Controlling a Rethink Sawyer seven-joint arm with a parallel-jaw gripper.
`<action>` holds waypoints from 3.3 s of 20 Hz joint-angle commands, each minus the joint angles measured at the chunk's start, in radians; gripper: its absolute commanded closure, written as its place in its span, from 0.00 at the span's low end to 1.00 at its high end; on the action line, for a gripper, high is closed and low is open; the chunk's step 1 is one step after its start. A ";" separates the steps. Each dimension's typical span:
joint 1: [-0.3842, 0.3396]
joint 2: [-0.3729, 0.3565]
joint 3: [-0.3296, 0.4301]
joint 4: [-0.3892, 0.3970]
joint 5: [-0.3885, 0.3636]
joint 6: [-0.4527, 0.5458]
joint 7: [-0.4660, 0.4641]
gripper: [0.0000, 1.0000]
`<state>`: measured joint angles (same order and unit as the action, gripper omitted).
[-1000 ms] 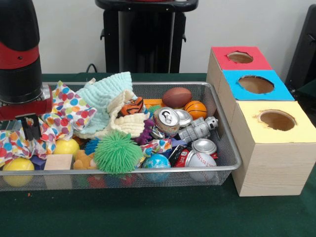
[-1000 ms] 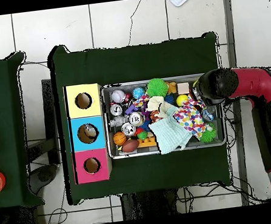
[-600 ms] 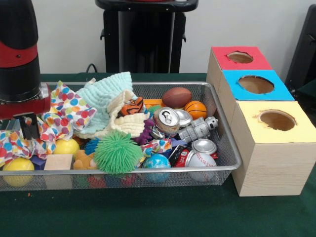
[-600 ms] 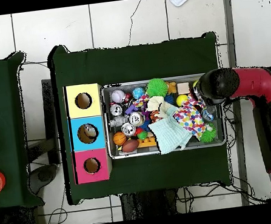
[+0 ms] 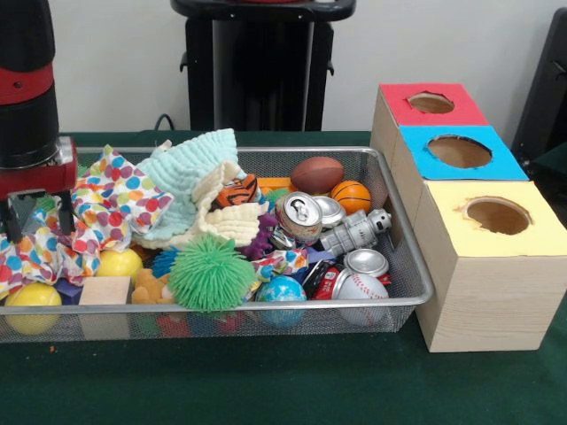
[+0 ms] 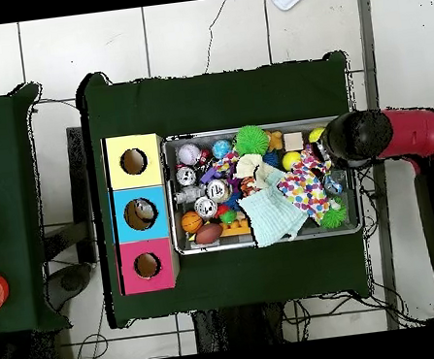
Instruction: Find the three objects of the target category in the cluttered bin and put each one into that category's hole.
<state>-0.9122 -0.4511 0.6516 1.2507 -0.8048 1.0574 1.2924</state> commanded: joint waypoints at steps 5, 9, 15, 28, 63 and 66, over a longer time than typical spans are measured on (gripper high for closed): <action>-0.037 0.000 -0.078 0.135 -0.053 -0.025 -0.196 0.00; -0.033 0.033 -0.090 0.131 -0.058 -0.036 -0.175 0.00; -0.052 0.062 -0.097 0.162 -0.057 -0.093 -0.157 0.00; -0.044 0.094 -0.103 0.159 -0.061 -0.157 -0.150 0.00; 0.130 -0.364 -0.138 0.448 0.222 0.057 0.063 1.00; 0.164 -0.408 -0.146 0.518 0.302 0.027 0.146 1.00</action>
<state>-0.8076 -0.7395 0.5205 1.5680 -0.6159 0.9896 1.2926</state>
